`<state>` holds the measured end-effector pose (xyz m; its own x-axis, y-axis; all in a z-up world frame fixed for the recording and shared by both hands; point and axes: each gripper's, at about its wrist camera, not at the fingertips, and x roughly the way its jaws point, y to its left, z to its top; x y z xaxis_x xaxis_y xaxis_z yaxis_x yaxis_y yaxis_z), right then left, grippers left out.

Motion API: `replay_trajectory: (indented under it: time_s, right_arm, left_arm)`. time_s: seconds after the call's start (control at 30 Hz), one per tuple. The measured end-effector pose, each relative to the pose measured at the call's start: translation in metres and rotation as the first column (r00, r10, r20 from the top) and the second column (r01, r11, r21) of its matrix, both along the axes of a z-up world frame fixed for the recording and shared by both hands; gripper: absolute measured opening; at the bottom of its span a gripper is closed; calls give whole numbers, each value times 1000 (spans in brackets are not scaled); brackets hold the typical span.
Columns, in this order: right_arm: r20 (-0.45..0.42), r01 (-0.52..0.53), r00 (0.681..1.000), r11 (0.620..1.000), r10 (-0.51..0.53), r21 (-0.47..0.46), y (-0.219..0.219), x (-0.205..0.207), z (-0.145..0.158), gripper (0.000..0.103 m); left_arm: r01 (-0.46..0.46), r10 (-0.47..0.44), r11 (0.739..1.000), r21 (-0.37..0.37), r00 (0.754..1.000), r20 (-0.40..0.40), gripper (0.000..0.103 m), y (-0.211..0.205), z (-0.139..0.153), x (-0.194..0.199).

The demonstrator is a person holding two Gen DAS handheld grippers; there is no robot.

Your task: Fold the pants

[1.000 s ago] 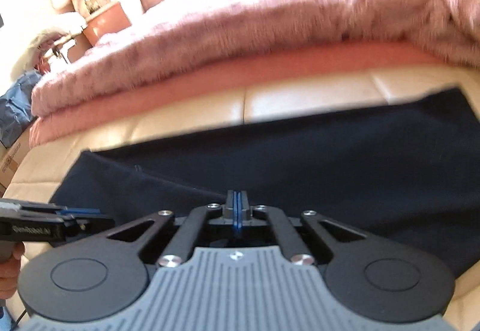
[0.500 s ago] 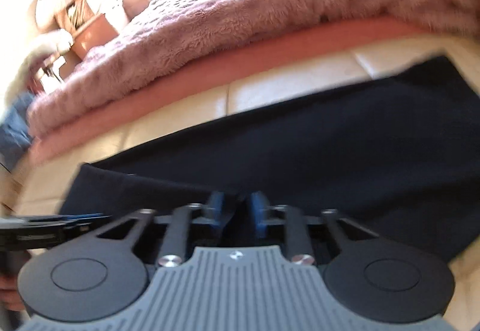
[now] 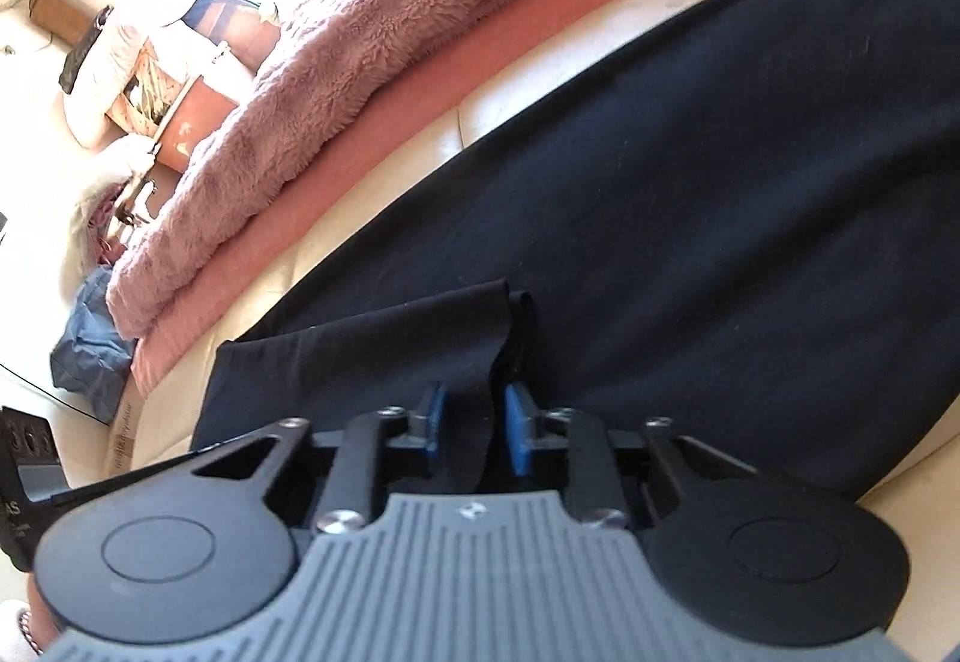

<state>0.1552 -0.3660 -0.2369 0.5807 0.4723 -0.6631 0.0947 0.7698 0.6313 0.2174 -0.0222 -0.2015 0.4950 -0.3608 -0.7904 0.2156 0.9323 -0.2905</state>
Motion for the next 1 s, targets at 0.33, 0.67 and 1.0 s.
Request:
replay_trajectory:
  time_s: [0.33,0.67,1.0]
  right_arm:
    - [98,-71,992,994,79,-79,22,7,68,0]
    - [277,-141,940,966,199,-216,8,37,222,0]
    - [194,17,979,926,60,-376,-130,53,246,0]
  left_arm:
    - [-96,100,994,-43,989,108,42,43,44,-16]
    - [-212,224,973,-86,962,158,42,89,71,-30]
    - [-85,94,994,-71,986,140,42,28,64,2]
